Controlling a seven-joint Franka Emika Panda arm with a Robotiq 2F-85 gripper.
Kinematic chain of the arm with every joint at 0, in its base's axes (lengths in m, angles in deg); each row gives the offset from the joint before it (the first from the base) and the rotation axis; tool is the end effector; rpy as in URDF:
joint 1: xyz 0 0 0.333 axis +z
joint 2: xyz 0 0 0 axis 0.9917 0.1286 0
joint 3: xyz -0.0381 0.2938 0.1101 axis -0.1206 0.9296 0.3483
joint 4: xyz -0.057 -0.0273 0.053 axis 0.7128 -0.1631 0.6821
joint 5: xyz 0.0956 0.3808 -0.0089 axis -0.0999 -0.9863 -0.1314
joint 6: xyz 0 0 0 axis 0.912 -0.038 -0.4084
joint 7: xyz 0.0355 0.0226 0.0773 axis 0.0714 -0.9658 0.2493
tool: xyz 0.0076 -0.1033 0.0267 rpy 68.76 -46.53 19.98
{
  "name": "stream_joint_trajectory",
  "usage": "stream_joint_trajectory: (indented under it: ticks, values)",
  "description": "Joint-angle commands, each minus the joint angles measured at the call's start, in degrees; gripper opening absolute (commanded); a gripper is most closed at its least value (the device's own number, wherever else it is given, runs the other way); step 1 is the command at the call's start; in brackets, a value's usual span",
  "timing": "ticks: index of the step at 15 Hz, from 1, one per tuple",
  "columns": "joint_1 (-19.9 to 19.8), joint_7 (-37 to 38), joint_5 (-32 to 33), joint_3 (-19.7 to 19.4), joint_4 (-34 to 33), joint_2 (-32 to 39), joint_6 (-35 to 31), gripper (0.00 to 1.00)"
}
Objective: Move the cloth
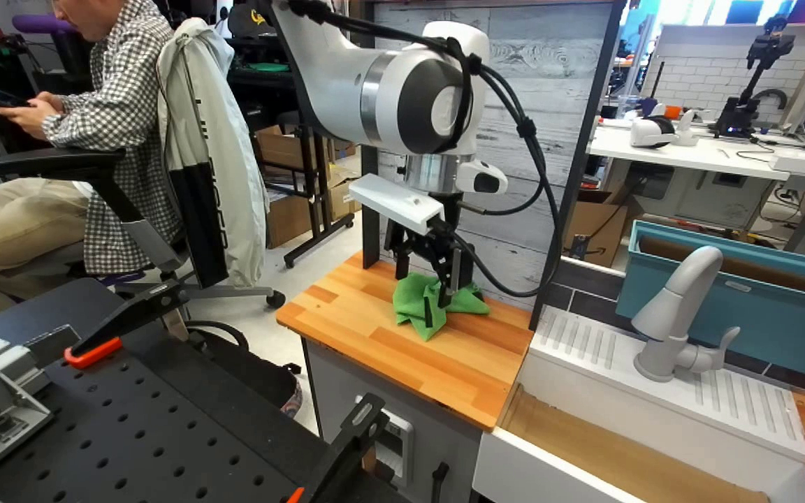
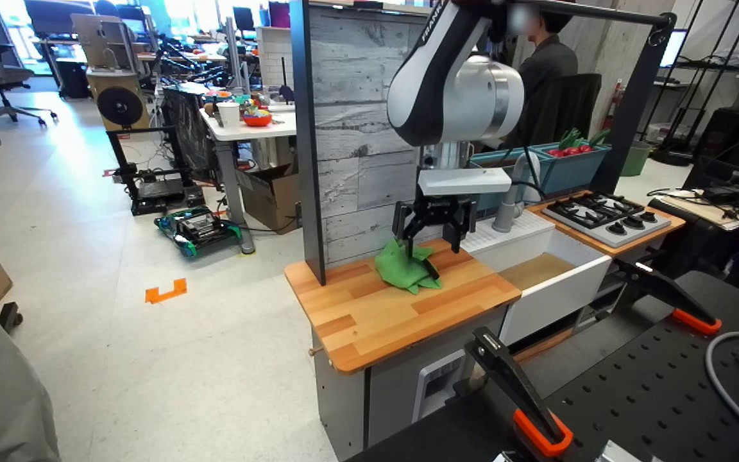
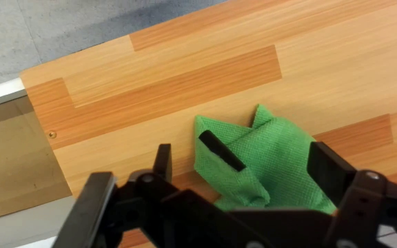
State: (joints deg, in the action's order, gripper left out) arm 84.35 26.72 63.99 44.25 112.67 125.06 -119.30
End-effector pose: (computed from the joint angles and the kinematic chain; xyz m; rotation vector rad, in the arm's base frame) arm 0.6457 -0.0070 0.0371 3.1071 -0.3584 -0.1775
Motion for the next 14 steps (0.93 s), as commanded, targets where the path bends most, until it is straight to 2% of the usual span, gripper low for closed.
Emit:
stream_joint_trajectory:
  ticks: [1,14]
  values:
    - [0.8,0.8,0.7,-0.7,-5.3,5.3,-0.8,1.00]
    - [1.5,0.6,1.1,-0.8,-15.8,14.7,0.6,1.00]
